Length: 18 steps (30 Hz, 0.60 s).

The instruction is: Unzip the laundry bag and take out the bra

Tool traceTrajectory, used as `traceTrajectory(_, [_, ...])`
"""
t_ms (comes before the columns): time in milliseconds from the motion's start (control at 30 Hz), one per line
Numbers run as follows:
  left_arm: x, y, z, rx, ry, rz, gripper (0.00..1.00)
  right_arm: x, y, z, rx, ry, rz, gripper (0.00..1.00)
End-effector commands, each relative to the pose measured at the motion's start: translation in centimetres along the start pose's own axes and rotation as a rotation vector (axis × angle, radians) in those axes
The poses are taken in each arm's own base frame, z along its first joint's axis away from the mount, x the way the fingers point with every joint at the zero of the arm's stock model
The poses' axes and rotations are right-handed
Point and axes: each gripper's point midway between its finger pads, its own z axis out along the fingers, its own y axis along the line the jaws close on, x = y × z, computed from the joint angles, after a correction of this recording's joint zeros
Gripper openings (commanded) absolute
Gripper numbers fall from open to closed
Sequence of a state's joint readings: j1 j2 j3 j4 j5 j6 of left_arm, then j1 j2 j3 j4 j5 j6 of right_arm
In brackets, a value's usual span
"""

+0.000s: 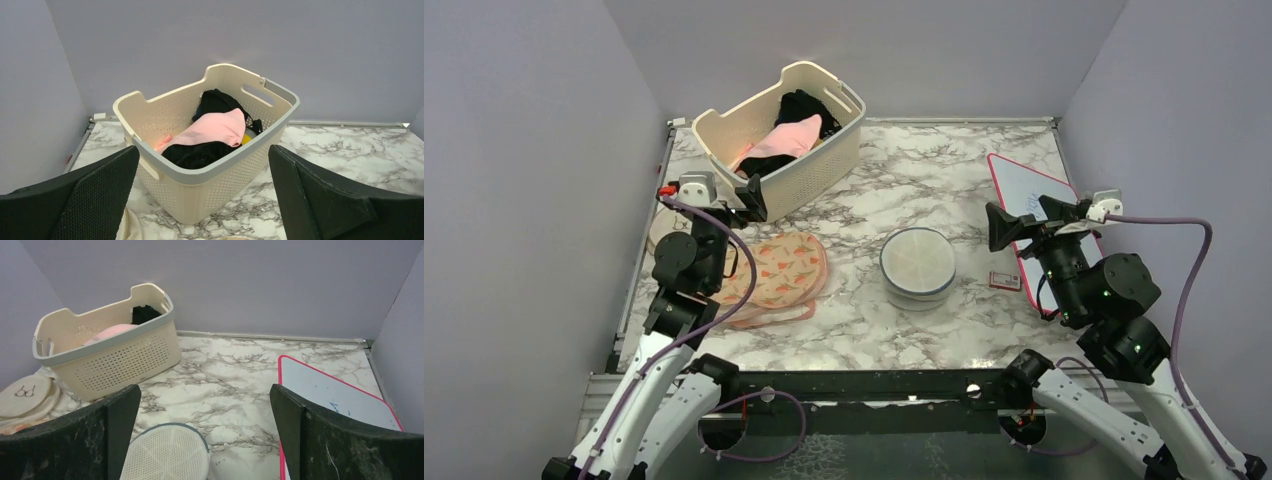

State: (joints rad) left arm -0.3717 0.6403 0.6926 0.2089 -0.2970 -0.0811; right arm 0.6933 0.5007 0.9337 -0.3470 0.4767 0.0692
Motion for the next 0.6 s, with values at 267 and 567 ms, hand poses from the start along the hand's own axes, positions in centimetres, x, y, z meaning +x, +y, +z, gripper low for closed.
traceTrajectory(267, [0.1,-1.4,-0.2,0.067,0.179,-0.107,0.99,-0.1,2.0,1.9,-0.076,0.056,0.092,1.0])
traceTrajectory(567, [3.9,-4.9,-1.2,0.228,0.426,-0.238,0.99,2.7,6.2,2.3,-0.291,0.186,0.18,1.0])
